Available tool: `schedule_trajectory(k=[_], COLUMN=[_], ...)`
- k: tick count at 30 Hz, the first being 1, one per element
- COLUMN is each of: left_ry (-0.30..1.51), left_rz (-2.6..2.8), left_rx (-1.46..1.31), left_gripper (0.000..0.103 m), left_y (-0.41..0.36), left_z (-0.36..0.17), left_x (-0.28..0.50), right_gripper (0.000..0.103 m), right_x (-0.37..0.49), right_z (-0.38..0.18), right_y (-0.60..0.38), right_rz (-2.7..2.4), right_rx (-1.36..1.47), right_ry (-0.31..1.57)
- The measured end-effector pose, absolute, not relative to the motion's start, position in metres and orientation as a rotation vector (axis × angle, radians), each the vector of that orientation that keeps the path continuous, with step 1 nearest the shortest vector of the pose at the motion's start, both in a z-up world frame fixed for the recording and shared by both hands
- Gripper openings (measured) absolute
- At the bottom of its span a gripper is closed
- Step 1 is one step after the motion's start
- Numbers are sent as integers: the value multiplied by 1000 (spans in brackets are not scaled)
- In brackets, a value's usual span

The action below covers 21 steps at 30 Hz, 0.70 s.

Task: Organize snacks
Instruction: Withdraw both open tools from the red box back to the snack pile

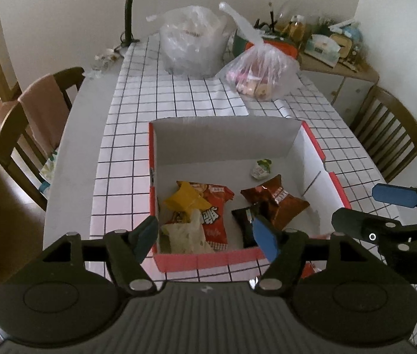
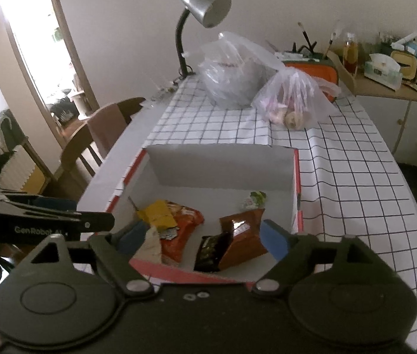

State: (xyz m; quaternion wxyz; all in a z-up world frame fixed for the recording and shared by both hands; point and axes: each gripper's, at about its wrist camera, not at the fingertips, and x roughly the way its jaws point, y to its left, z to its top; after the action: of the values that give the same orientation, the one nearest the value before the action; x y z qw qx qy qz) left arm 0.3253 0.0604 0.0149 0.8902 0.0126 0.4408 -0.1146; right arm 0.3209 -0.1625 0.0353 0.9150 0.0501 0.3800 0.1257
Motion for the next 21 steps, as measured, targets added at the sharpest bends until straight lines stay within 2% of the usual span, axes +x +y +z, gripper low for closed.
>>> schedule_trajectory(k=[3,5,15,19,21], left_ry=[879,861,855,872,888], left_rz=[-257,-269,-332,-360,-359], left_rx=[40,36,20,19,21], left_gripper=[72,78,81,88,88], left_y=[63,66,70,68,66], left_z=[21,24,14,1,-8], left_x=[306,294,252,236,229], right_gripper=[91,93,102,102,102], right_x=[304,293,249,231,222], right_z=[40,41,33,17,9], right_y=[-160,-159,-162,-167,-169], right_rz=[269,274,274,265,262], right_rx=[107,107,118,116,115], right_ry=[763,752,740,758,772])
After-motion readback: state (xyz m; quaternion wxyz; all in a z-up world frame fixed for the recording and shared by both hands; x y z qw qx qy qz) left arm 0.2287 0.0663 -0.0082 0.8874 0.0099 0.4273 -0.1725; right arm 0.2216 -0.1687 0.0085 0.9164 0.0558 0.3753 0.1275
